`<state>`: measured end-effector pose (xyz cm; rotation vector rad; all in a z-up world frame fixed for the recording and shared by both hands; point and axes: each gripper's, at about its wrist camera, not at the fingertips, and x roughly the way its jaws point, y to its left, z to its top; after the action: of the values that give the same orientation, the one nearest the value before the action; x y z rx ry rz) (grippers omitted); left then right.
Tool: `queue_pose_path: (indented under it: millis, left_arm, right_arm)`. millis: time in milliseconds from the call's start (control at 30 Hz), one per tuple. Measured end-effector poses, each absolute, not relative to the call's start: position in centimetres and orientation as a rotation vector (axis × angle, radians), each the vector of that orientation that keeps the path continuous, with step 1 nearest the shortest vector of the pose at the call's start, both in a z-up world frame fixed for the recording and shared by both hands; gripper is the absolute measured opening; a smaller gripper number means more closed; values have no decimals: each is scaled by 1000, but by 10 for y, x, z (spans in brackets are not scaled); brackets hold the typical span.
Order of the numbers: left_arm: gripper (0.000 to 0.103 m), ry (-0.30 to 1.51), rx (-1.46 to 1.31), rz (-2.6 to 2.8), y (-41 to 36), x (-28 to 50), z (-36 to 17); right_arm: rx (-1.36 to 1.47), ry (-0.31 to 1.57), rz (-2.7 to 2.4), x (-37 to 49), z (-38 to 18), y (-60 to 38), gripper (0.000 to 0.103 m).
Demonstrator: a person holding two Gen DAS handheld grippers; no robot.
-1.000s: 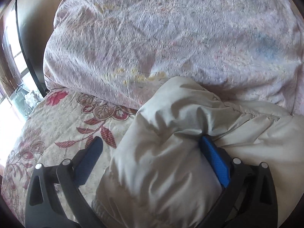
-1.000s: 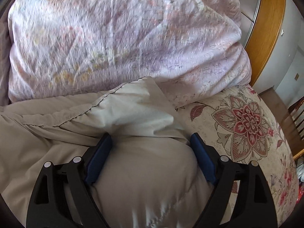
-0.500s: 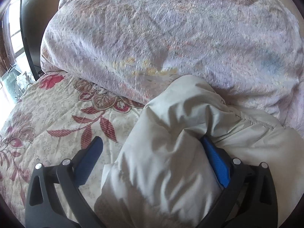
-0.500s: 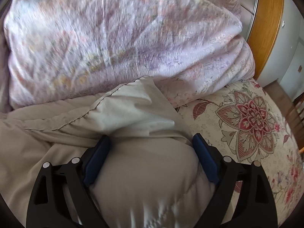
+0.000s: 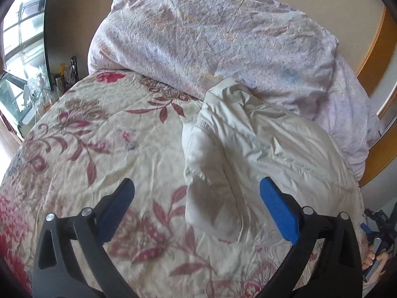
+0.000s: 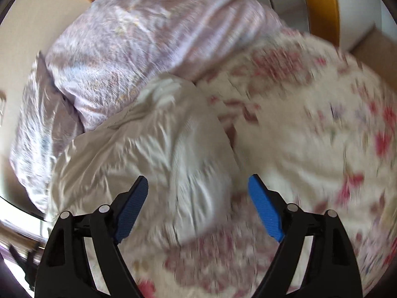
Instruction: Fold large clothes
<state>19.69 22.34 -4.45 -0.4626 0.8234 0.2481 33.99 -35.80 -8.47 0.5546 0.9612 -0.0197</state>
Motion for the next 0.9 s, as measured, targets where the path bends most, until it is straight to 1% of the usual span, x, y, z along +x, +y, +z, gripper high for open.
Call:
queue_pose_path:
  millis: [100,300,367,467,567,600,633,667,700,733,800,867,900]
  left_arm:
    - [99,839,-534,231,226,183,-53]
    - [91,876,-581,194,214,185,-73]
    - [81,895,-613,179,209,191,-81]
    - [72,918,-672,167,205,200,-93]
    - [61,922,-767,168,205,207,-106]
    - [60,906,-787,172,205,206,-106]
    - [56,885,-816,175,205,206,-107]
    - [54,873,-841,175,206,206,-108]
    - [51,850,-884,177,208,204,-109]
    - [45,833,-913,179,209,203,-110]
    - [38,792,-981,171,214,198,-111]
    - [32,774,-1013,164,217,195,-112]
    - [31,771,-1015,160,217,194,-111]
  right_arm:
    - [666,998,-8,325,-98,-363,79]
    - [824,1034,111,322,-120,-360,75]
    - [863,1041,135,323,-128,-358,74]
    - [892,1017,152,324,-131,-358,73]
    - [929,995,165,325,-135,-359,69]
    - [940,981,168,325,-136,-359,65]
    - [941,975,162,326,-137,-358,62]
    - [933,972,157,326,-137,-358,57]
    - [928,968,153,326,-137,-357,49]
    - [934,962,151,326,-138,-357,46]
    - [961,939,170,325,-140,-358,36]
    - [977,922,189,324,-140,-359,31]
    - [978,913,199,323,-138,-359,28]
